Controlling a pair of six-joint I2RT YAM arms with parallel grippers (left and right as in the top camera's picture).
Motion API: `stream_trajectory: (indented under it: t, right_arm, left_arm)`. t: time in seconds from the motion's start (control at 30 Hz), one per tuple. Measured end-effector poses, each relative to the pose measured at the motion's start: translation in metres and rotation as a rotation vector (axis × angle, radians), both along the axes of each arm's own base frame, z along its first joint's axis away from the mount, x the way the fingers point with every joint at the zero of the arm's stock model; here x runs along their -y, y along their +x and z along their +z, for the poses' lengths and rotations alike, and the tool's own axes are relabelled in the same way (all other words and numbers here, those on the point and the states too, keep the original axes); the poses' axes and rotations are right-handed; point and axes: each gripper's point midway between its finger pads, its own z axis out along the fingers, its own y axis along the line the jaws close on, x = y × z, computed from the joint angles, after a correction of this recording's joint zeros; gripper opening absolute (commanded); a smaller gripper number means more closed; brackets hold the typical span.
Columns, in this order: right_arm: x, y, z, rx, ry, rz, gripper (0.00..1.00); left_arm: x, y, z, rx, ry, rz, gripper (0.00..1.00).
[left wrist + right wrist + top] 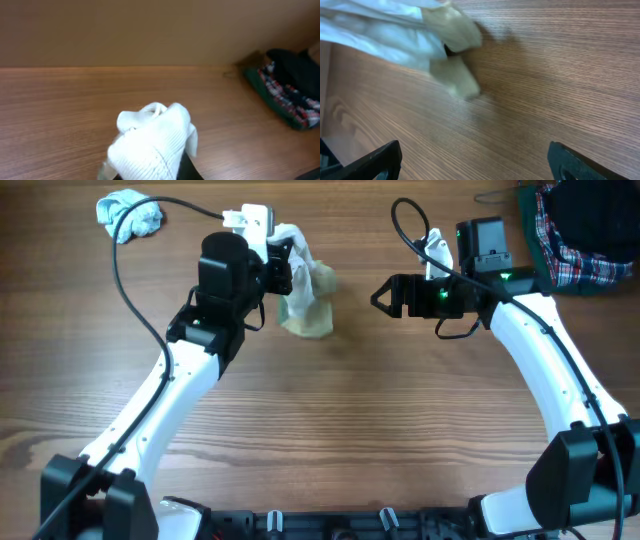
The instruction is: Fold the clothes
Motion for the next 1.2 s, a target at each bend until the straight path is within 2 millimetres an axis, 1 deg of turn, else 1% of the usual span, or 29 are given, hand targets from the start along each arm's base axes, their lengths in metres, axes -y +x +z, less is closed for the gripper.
stream_trajectory:
  t: [0.07, 0.13, 0.17, 0.2, 0.27, 0.4, 0.47, 0.5, 0.57, 0.6, 0.67, 0.73, 0.77, 0.87, 0.9, 0.97, 1.0, 1.03, 1.1, 1.17, 1.2]
  right_arm:
    - [-0.004, 0.004, 0.004, 0.028, 0.014, 0.016, 0.91]
    - [-0.014, 0.008, 0.009, 0.071, 0.027, 0.04, 0.91]
    - [-0.022, 0.011, 0.013, 0.102, 0.033, 0.059, 0.9]
    - [-0.034, 0.011, 0.016, 0.126, 0.044, 0.088, 0.9]
    - [-0.05, 0.01, 0.022, 0.163, 0.058, 0.127, 0.9]
    - [-0.073, 0.006, 0.027, 0.214, 0.065, 0.199, 0.88]
    - [-0.086, 0.0, 0.029, 0.253, 0.058, 0.266, 0.85]
    - [-0.096, -0.005, 0.03, 0.278, 0.055, 0.311, 0.82]
    - [-0.115, -0.011, 0.036, 0.349, 0.052, 0.396, 0.79]
    - [-0.125, -0.013, 0.04, 0.38, 0.06, 0.425, 0.77]
    - [-0.131, -0.013, 0.044, 0.423, 0.059, 0.454, 0.73]
    - [-0.132, -0.013, 0.045, 0.448, 0.051, 0.474, 0.66]
    - [-0.132, -0.013, 0.045, 0.461, 0.045, 0.486, 0.56]
    - [-0.132, -0.012, 0.045, 0.481, 0.036, 0.504, 0.11]
    - [-0.132, -0.012, 0.044, 0.484, 0.033, 0.509, 0.04]
    - [-0.132, -0.012, 0.036, 0.47, 0.022, 0.516, 0.04]
    - [-0.13, -0.012, 0.028, 0.444, 0.01, 0.514, 0.05]
    - [-0.129, -0.012, 0.026, 0.434, 0.001, 0.51, 0.04]
    - [-0.126, -0.009, 0.023, 0.431, -0.024, 0.497, 0.04]
    - [-0.122, -0.006, 0.022, 0.433, -0.038, 0.484, 0.04]
    - [-0.12, -0.004, 0.022, 0.436, -0.041, 0.476, 0.04]
  left_arm:
    - [0.0, -0.003, 0.009, 0.003, -0.035, 0.007, 0.04]
    - [0.002, -0.009, 0.02, 0.009, -0.065, -0.008, 0.04]
    - [0.003, -0.014, 0.024, 0.007, -0.078, -0.015, 0.04]
    - [0.003, -0.019, 0.029, 0.002, -0.089, -0.021, 0.04]
    - [0.001, -0.03, 0.041, 0.006, -0.101, -0.027, 0.04]
    - [-0.007, -0.056, 0.083, 0.078, -0.128, -0.035, 0.04]
    - [-0.01, -0.065, 0.096, 0.104, -0.138, -0.037, 0.04]
    - [-0.011, -0.069, 0.098, 0.103, -0.138, -0.041, 0.04]
    - [-0.011, -0.077, 0.102, 0.099, -0.143, -0.055, 0.04]
    - [-0.008, -0.08, 0.102, 0.092, -0.149, -0.078, 0.04]
    - [-0.003, -0.084, 0.101, 0.079, -0.161, -0.113, 0.04]
    - [0.002, -0.088, 0.101, 0.071, -0.176, -0.144, 0.04]
    - [0.005, -0.09, 0.101, 0.066, -0.182, -0.165, 0.04]
    - [0.011, -0.096, 0.102, 0.054, -0.202, -0.203, 0.04]
    - [0.011, -0.097, 0.104, 0.056, -0.205, -0.21, 0.04]
    - [0.009, -0.101, 0.108, 0.061, -0.211, -0.211, 0.04]
    - [0.001, -0.102, 0.109, 0.058, -0.21, -0.192, 0.04]
    - [-0.008, -0.101, 0.107, 0.047, -0.208, -0.171, 0.04]
    - [-0.033, -0.096, 0.097, 0.004, -0.199, -0.098, 0.05]
    - [-0.053, -0.094, 0.08, -0.065, -0.193, -0.037, 0.15]
    - [-0.063, -0.093, 0.072, -0.098, -0.19, -0.006, 0.17]
